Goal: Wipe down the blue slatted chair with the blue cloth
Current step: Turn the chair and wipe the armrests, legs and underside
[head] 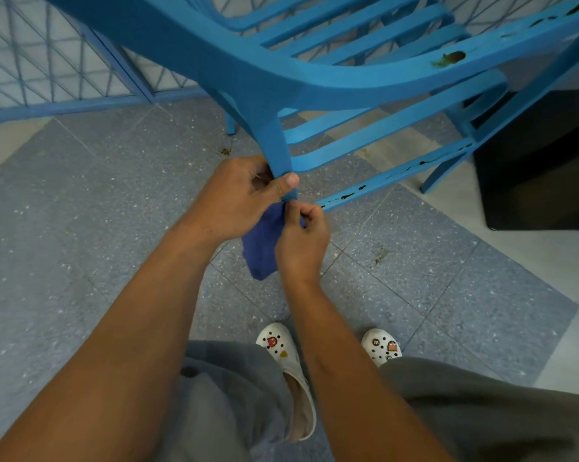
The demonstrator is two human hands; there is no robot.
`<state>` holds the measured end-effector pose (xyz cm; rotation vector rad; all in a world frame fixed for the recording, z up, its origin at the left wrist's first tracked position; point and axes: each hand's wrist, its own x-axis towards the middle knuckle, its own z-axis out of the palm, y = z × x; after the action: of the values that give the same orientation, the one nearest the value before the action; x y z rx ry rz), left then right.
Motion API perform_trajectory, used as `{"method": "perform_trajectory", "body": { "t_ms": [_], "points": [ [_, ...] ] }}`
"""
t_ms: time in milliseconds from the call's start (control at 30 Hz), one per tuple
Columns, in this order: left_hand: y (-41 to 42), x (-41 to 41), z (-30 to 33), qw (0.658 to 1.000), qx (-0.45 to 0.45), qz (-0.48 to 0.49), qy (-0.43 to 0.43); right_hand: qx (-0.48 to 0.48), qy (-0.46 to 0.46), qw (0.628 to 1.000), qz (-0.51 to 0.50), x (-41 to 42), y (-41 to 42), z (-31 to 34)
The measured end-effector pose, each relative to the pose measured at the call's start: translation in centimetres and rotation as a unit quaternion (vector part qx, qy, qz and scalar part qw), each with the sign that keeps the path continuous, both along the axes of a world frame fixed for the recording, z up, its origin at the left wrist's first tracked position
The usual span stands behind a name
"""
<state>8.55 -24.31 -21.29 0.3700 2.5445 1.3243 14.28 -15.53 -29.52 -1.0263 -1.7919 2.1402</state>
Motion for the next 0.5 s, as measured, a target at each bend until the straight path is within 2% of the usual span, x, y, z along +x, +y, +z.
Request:
{"method": "perform_trajectory", "body": {
  "t_ms": [133,367,500],
  "points": [
    [0.0,0.0,0.1,1.0,0.01,-0.002,-0.017,-0.064,-0.078,0.995,-0.006,-0.5,0.6,-2.2],
    [0.1,-0.1,0.2,1.0,0.011,-0.003,-0.013,-0.04,-0.013,0.998,-0.035,-0.9,0.7,0.0],
    [0.2,0.0,0.3,1.0,0.005,0.002,-0.016,-0.054,-0.027,0.997,-0.044,-0.9,0.2,-0.8]
  ]
}}
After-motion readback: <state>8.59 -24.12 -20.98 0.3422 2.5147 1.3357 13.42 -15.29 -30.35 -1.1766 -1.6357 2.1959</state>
